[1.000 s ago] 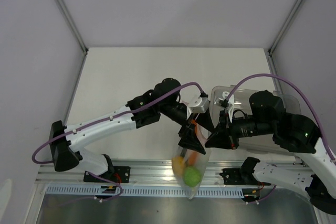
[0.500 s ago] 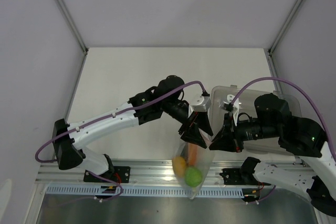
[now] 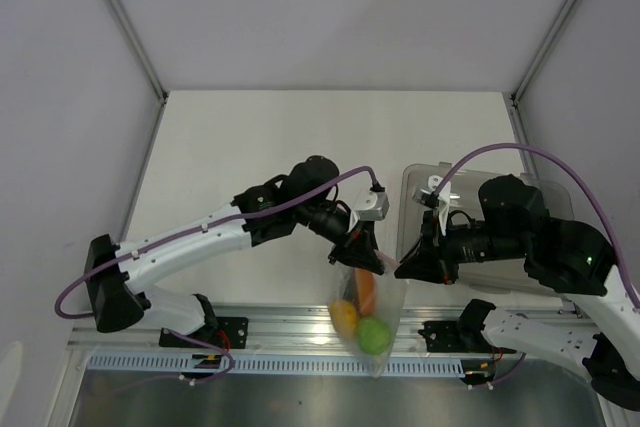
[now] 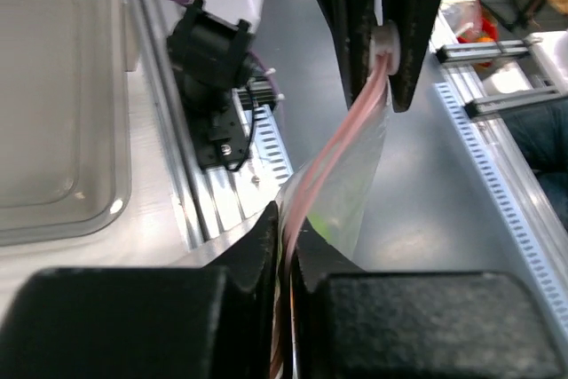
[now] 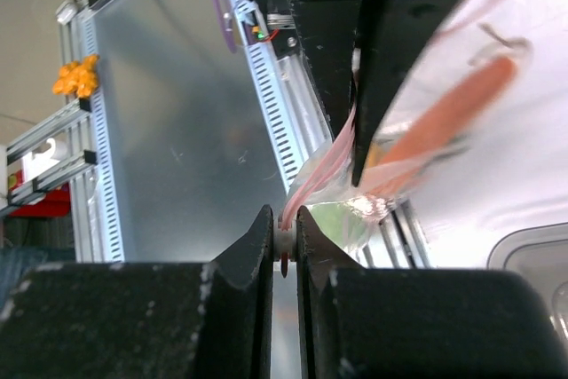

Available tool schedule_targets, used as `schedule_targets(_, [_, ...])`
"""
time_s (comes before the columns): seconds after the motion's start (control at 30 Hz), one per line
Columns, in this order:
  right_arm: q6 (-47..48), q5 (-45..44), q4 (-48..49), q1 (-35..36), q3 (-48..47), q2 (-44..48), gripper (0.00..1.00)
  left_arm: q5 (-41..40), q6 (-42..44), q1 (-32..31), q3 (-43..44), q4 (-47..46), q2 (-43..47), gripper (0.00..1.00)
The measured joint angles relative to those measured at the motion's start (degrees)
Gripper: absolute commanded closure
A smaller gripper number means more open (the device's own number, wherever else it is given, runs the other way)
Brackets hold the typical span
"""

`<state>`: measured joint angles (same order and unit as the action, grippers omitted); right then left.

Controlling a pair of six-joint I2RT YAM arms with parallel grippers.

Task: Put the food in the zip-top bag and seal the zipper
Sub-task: Zip the zipper food storage bag at the center of the board.

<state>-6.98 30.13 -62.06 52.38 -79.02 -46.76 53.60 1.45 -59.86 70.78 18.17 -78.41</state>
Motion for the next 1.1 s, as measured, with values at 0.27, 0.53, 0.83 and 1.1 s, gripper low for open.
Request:
schedule_targets(0.27, [-1.51,-4.39,2.95,0.00,0.74,-1.01,0.67,-9.62,-4.37,0.24,-5.55,-0.94,7.87,0.99])
schedule_targets(0.53, [-4.48,-9.38,7.02,0.02,4.44,1.40,0.28,-20.74,-12.37,0.55,-7.91,1.66,14.27,0.99])
schedule_targets(0.83, [-7.98,-12.20,15.76,0.02,13.09,5.09,0.33,-26.47,-19.04,0.63,-8.24,4.46,20.11,1.00])
schedule_targets(1.1, [-8.55,-11.91,25.35,-0.44,16.68,4.07,0.31,-26.47,-20.46,0.63,-10.38,4.33,22.25,0.99])
